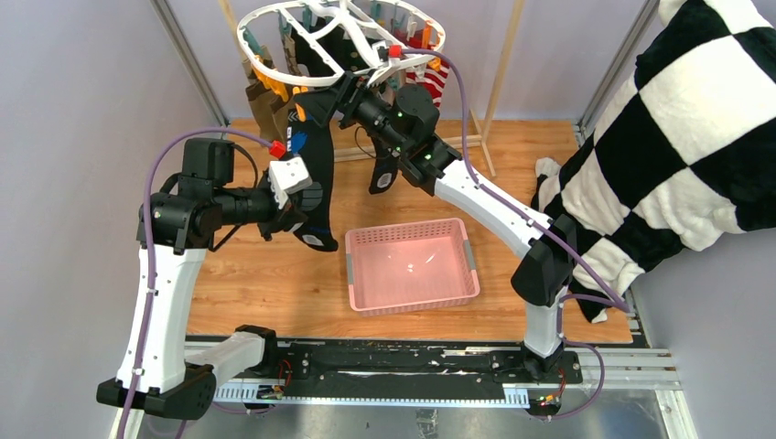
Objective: Remove the socks clipped to the hanger
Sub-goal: Remove the sock from the hanger.
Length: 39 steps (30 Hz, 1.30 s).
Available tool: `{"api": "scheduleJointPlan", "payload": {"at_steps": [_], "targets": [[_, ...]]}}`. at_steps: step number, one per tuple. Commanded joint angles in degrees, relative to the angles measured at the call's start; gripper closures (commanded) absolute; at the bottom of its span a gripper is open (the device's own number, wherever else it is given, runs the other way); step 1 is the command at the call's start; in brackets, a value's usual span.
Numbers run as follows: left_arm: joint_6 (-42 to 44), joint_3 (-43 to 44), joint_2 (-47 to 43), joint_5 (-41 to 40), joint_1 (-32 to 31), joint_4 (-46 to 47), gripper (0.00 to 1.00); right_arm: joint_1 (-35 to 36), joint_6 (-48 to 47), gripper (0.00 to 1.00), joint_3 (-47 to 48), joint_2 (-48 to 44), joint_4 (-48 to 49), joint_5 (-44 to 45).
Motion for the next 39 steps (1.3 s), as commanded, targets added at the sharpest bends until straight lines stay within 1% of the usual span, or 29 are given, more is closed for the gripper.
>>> {"api": "scheduleJointPlan", "payload": {"at_steps": [1, 3, 5, 6, 7, 9, 13, 17, 23, 27, 33, 39], "targets": [[-0.7, 1.0, -1.1, 1.2, -1.0, -1.0, 1.00, 0.6, -0.6, 0.16, 1.8, 0.7, 2.1, -0.3], [-0.7, 1.1, -1.3, 1.2, -1.3, -1.1, 1.00, 0.5, -0.3, 0.20, 2.3, 0.8, 1.5, 0.4], [-0.7, 1.2, -1.4, 1.1, -1.5, -1.1, 1.00, 0.9, -0.4, 0.21, 1.8, 0.4, -0.4, 1.9], [-0.7, 1.4, -1.5, 1.0, -1.5, -1.1, 1.00, 1.2, -0.9, 0.18, 0.4, -0.5, -0.9, 3.6], [-0.7, 1.6, -1.4, 0.6, -1.6, -1.1, 1.00, 1.5, -1.3, 0.11, -2.1, -1.8, -0.3, 4.9], [-0.5, 2.0, -1.4, -0.1, -1.6, -1.0, 1.00, 1.9, -1.1, 0.05, -7.9, -4.8, 3.3, 5.9], [0.1, 1.5, -1.4, -0.7, -1.6, -1.0, 1.00, 1.9, -1.1, 0.02, -16.7, -10.9, 7.0, 7.8], [0.2, 1.3, -1.1, -1.0, -1.6, -1.1, 1.00, 2.0, 0.2, 0.01, -20.7, -14.4, 8.2, 8.3], [-1.3, 2.2, -0.4, 0.0, -1.6, -1.1, 1.00, 2.1, 2.6, 0.02, -17.1, -10.5, 9.2, 6.3], [-1.5, 2.3, -0.5, 0.0, -1.8, -1.1, 1.00, 2.2, 3.7, 0.07, -13.9, -7.3, 10.3, 5.2], [-2.1, 2.6, 0.0, 0.3, -2.6, -1.1, 1.00, 2.4, 3.6, 0.11, -8.9, -3.9, 11.5, 5.4], [-2.3, 2.5, -0.1, 0.0, -3.3, -1.1, 1.00, 2.5, 2.7, 0.21, -9.9, -3.3, 18.0, 8.7]]}}
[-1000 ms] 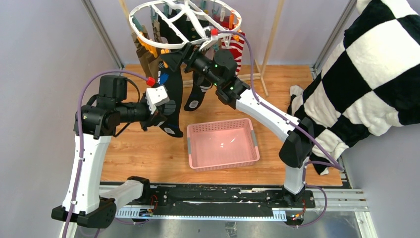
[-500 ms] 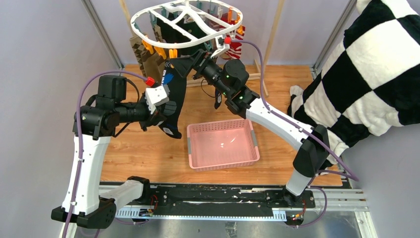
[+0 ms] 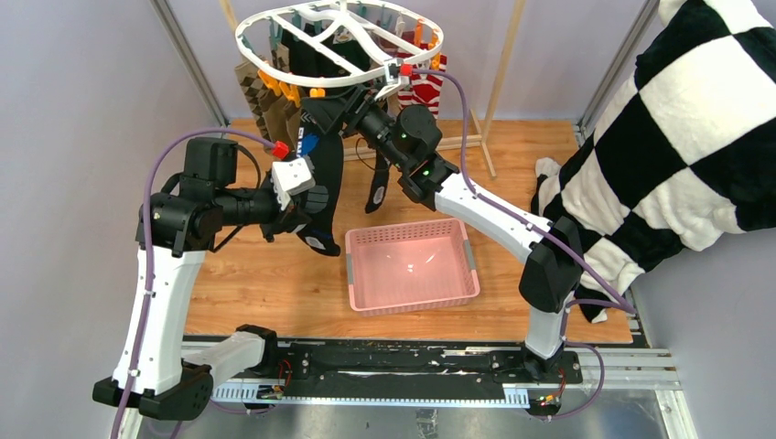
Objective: Remove the socks clipped to the hanger
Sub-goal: Remove the sock from the hanger.
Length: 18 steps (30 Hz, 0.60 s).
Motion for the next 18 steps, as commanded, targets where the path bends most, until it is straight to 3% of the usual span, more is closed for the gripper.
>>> {"api": "scheduleJointPlan", "payload": {"at_steps": [1, 12, 14, 18], "targets": [[-0.5, 1.1, -0.2, 0.4, -0.7, -0.9, 1.00, 0.9, -0.4, 0.22, 0.9, 0.1, 7.8, 3.2], [0.0, 1.0, -0.8, -0.8, -0.8, -0.9, 1.00, 0.7, 0.7, 0.43, 1.5, 0.8, 9.1, 3.2], [0.1, 0.9, -1.1, -0.9, -0.8, -0.9, 1.00, 0.7, 0.7, 0.40, 1.8, 0.9, 7.8, 2.4], [0.2, 1.0, -1.2, -1.2, -0.8, -0.9, 1.00, 0.6, 0.4, 0.17, -0.2, -0.1, 6.9, 1.7]]}}
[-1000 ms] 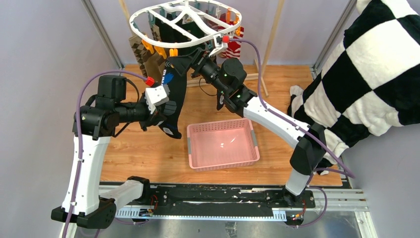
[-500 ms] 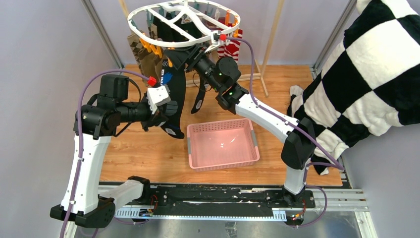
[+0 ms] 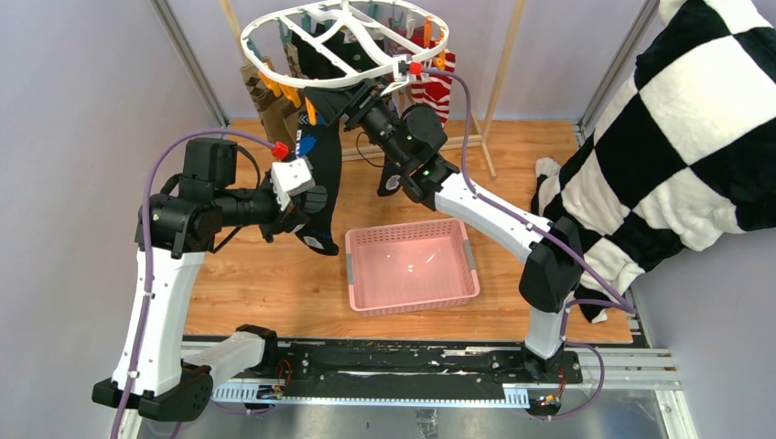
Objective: Remove the socks clipped to the hanger
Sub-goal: Remove the sock from the hanger.
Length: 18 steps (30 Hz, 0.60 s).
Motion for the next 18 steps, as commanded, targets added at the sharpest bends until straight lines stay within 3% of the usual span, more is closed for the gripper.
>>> {"api": "scheduleJointPlan", "payload": {"at_steps": [1, 5, 9, 18], "targets": [[0.2, 1.1, -1.2, -0.2, -0.5, -0.9, 1.00, 0.7, -0.6, 0.15, -0.7, -0.5, 0.0, -1.1], [0.1, 1.2, -1.2, -0.1, -0.5, -0.9, 1.00, 0.7, -1.8, 0.13, -1.4, -0.9, -1.0, -3.1], [-0.1, 1.6, -1.2, 0.3, -0.5, -1.0, 1.00, 0.7, -4.3, 0.17, 4.7, 1.3, -10.7, -4.4], [-0.3, 1.3, -1.3, -0.1, -0.7, -1.0, 1.00, 0.8, -3.8, 0.46, 2.4, -0.6, -5.3, -1.4]]}}
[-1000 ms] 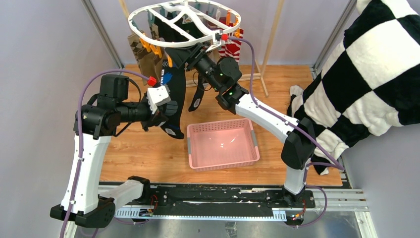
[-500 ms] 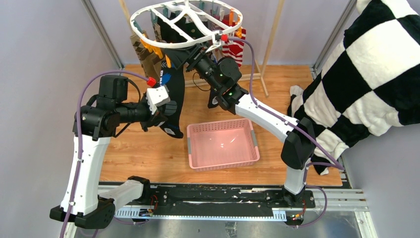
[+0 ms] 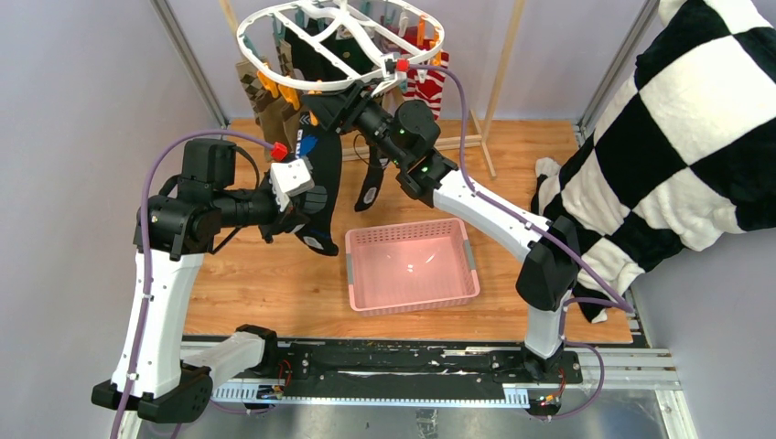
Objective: Remove the socks clipped to the hanger
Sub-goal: Remove the sock from the hanger.
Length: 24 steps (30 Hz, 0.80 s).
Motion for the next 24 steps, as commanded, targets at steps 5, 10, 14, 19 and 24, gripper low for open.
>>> {"api": "scheduleJointPlan", "payload": {"at_steps": [5, 10, 14, 19, 24], "targets": [[-0.3, 1.0, -0.7, -0.1, -0.6, -1.0, 1.00, 0.7, -0.1, 0.75, -1.0, -2.1, 3.6, 1.9], [0.0, 0.1, -1.4, -1.0, -0.6, -1.0, 1.00, 0.4, 0.8, 1.00, -1.3, -2.3, 3.0, 1.5], [1.0, -1.7, -2.4, -2.4, -0.6, -1.1, 1.00, -0.1, 1.2, 1.00, -1.5, -2.7, 2.6, 0.6], [2.8, -4.3, -3.6, -3.8, -0.6, -2.2, 1.00, -1.4, 2.5, 1.00, -3.1, -3.9, 1.7, -0.1], [4.1, -8.5, -4.6, -4.7, -0.6, -3.0, 1.00, -1.8, 2.5, 1.00, -2.3, -3.7, 1.4, -1.8]]}}
